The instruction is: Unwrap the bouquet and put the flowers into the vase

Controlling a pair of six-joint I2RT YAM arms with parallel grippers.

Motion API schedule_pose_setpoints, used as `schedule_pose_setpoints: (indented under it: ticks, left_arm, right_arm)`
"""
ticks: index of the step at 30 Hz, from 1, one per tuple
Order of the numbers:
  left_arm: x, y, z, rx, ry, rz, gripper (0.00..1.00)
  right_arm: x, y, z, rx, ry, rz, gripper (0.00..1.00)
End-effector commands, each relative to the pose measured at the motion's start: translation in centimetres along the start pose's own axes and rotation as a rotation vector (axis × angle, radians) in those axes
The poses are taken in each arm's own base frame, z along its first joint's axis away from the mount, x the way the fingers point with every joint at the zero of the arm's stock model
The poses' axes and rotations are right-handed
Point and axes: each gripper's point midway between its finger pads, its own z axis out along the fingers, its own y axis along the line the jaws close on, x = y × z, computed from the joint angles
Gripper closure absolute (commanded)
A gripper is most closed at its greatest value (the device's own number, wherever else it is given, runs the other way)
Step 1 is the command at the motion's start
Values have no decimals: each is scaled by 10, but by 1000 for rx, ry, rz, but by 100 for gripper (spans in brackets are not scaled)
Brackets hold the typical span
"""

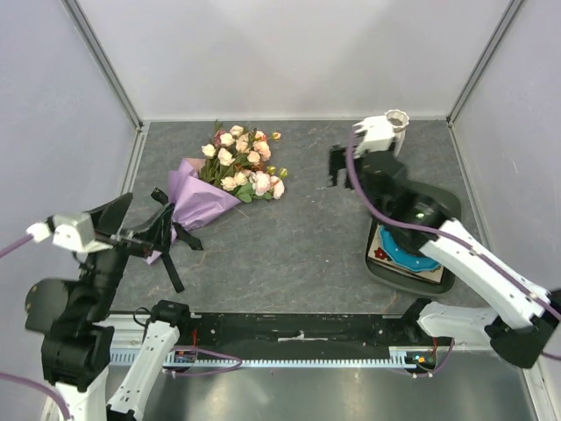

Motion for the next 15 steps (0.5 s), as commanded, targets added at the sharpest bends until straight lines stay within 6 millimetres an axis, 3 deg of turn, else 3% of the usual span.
schedule_pose_setpoints:
  ticks: [1, 3, 4, 5, 6, 7, 9, 13, 14, 15]
  left_arm:
    - [66, 9, 30, -27, 234, -64, 0]
    - [100, 15, 45, -52, 354, -101, 0]
    - [118, 19, 49, -69, 409, -115, 0]
    - [139, 29, 58, -122, 483, -125, 0]
    - [152, 35, 59, -162, 534, -141, 0]
    - [161, 41, 62, -193, 564, -145, 1]
    - [187, 58, 70, -292, 640, -160, 0]
    - [221, 80, 86, -408, 729, -204, 0]
    - [236, 92, 89, -449, 771, -240, 0]
    - [238, 100, 93, -473, 776, -263, 0]
  right_arm:
    - [32, 84, 12, -140, 60, -37, 2]
    - [47, 119, 15, -211, 94, -14, 2]
    - [69, 149, 18, -296, 152, -19, 2]
    - [79, 165, 18, -341, 186, 19, 2]
    - [89, 184, 18, -403, 207, 52, 2]
    - [113, 208, 16, -494, 276, 62, 2]
    - [143, 235, 13, -584, 338, 122, 2]
    - [185, 263, -4, -707, 433, 177, 2]
    - [197, 264, -8, -715, 457, 183, 2]
    - [204, 264, -10, -720, 470, 185, 2]
